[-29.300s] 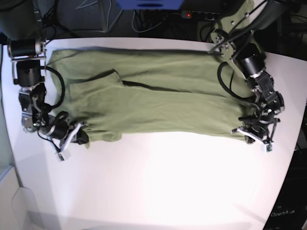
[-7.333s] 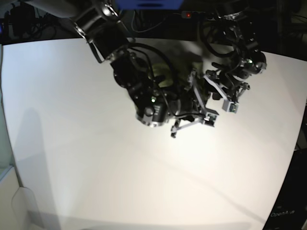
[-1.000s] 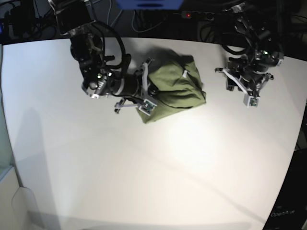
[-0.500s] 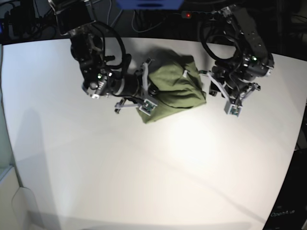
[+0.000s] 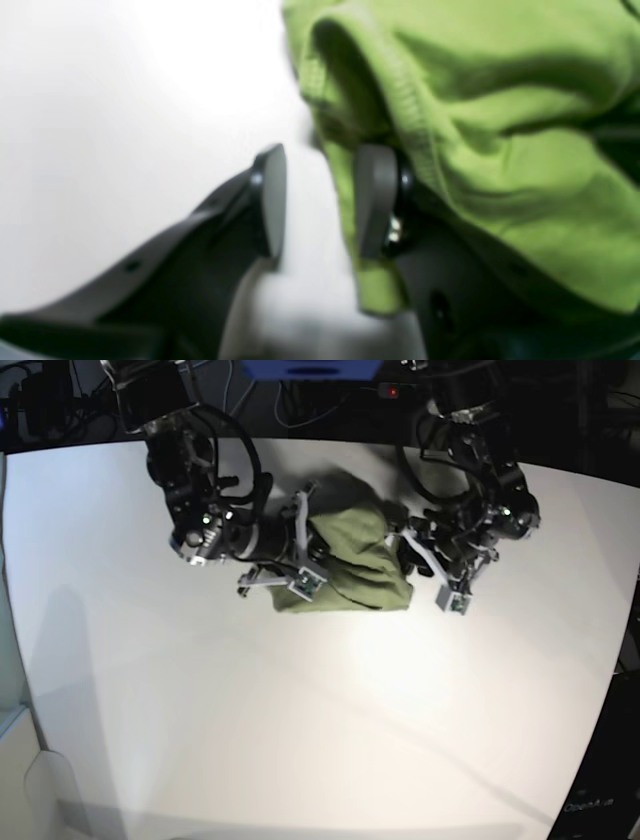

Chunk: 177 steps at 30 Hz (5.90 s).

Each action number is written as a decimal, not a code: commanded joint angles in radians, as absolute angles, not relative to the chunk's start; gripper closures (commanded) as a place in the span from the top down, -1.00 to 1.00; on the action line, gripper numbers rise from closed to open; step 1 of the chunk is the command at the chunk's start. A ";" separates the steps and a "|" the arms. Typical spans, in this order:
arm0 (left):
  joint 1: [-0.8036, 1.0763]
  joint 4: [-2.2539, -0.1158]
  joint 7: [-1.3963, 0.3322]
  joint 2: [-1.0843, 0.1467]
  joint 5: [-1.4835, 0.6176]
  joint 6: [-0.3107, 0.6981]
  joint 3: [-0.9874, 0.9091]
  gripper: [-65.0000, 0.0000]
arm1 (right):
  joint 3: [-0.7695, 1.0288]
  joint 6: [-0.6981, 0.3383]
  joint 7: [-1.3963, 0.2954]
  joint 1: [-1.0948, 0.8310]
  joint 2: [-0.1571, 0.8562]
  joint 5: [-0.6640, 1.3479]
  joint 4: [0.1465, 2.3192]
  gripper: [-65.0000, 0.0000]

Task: Fold the T-shirt properly
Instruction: 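Move the left gripper to the bundle's other side and tuck it, then withdraw both grippers slightly from the green bundle, then press the left gripper onto the bundle's edge while the right gripper holds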

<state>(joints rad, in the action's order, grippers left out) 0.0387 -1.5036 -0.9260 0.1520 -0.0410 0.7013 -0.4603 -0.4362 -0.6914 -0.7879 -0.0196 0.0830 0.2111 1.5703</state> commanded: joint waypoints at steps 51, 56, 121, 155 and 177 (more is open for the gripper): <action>-0.139 -1.291 -0.940 0.157 -0.165 0.698 -0.349 -0.31 | -0.363 -0.698 -0.822 -0.151 0.277 0.222 1.842 -0.99; -0.226 -1.242 -0.938 0.157 -0.228 0.698 -0.351 -0.31 | -0.394 -0.698 -0.820 -0.163 0.272 0.220 1.848 -1.00; 0.051 -1.785 -1.205 0.143 -0.286 0.698 -0.423 -0.31 | -0.415 -0.698 -0.503 -0.226 0.251 0.222 1.824 -1.00; -0.047 -1.590 -1.161 0.077 -0.545 0.518 -0.070 -0.31 | -0.417 -0.698 -0.499 -0.194 0.228 0.222 1.741 -1.00; -0.266 -1.155 -0.839 0.058 -0.544 0.512 -0.062 -0.31 | -0.421 -0.698 -0.496 -0.174 0.236 0.220 1.661 -1.00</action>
<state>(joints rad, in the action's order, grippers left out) -0.2420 -1.1400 -0.8558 0.0525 -0.5220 0.5007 -0.0628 -0.4232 -0.6952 -0.4984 -0.1802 0.2321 0.2180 1.6478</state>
